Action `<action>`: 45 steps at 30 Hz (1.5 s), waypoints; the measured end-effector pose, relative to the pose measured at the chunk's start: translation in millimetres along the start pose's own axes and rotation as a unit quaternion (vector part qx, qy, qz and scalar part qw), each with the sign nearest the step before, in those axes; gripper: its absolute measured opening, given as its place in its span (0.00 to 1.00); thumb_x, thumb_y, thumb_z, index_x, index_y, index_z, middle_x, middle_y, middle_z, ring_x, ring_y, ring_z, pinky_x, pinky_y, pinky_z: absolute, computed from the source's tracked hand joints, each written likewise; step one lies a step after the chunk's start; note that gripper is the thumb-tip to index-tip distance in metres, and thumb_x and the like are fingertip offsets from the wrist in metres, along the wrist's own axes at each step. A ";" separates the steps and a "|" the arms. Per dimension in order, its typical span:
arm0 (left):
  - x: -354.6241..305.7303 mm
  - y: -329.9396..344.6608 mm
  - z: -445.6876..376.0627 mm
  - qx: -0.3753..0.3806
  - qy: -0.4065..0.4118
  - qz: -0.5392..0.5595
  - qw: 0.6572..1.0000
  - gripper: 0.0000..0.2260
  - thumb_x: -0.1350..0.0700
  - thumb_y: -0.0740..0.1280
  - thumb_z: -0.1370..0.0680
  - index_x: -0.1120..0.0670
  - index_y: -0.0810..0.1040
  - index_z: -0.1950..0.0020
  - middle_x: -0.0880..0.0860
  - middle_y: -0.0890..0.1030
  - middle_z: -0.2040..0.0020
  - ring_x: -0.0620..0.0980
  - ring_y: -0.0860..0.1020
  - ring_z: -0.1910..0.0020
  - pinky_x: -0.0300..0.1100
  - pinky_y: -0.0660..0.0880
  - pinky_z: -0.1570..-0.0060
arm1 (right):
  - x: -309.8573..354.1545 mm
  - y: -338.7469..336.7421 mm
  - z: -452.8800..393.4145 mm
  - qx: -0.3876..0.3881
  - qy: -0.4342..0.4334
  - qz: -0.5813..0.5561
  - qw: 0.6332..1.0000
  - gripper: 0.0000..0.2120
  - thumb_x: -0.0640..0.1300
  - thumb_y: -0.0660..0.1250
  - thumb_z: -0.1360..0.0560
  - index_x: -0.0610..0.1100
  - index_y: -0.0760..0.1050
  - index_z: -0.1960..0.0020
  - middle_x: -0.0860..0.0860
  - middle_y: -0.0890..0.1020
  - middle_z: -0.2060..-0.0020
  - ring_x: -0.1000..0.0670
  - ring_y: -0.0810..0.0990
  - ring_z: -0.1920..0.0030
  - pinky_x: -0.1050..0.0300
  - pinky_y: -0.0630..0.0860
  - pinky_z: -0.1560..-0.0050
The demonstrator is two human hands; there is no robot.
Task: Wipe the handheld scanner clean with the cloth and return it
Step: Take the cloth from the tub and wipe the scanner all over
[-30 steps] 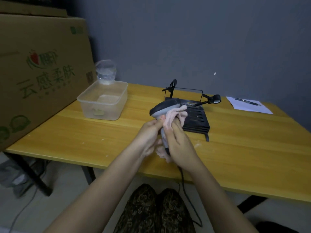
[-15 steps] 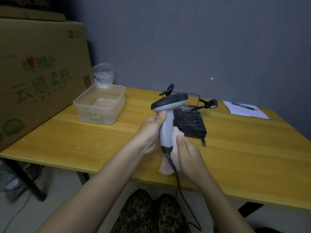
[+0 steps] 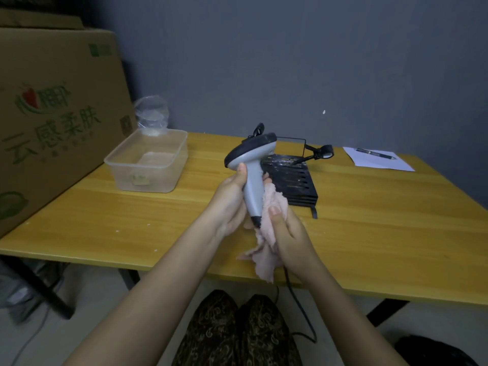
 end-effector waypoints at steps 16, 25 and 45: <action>-5.7 5.1 -1.0 -0.004 0.031 -0.045 0.998 0.05 0.58 0.66 0.24 0.57 0.79 0.58 0.51 0.85 0.64 0.46 0.83 0.61 0.41 0.81 0.57 | 34.1 -15.1 -4.6 -0.088 -0.070 0.015 0.994 0.16 0.48 0.50 0.19 0.53 0.72 0.38 0.57 0.79 0.42 0.58 0.77 0.44 0.66 0.71 0.44; -6.8 -2.8 -0.4 -0.063 0.031 -0.024 0.997 0.04 0.60 0.69 0.25 0.60 0.81 0.58 0.52 0.85 0.69 0.47 0.84 0.67 0.41 0.82 0.64 | 39.9 -3.6 -15.8 -0.074 -0.133 0.208 0.966 0.20 0.46 0.52 0.19 0.46 0.64 0.28 0.50 0.72 0.31 0.55 0.68 0.33 0.67 0.66 0.40; -6.6 0.2 4.6 -0.131 0.029 -0.024 0.991 0.11 0.55 0.71 0.27 0.57 0.75 0.66 0.47 0.77 0.79 0.42 0.76 0.81 0.31 0.70 0.82 | 49.5 4.0 -31.3 -0.095 -0.132 0.349 0.923 0.20 0.47 0.51 0.20 0.42 0.66 0.31 0.45 0.74 0.37 0.44 0.73 0.39 0.52 0.72 0.44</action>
Point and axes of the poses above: each hand's wrist, its own z-axis away from the middle knuckle, its own y-axis out of the palm, x = y × z, the point moved 6 cm from there along -z, towards the middle knuckle
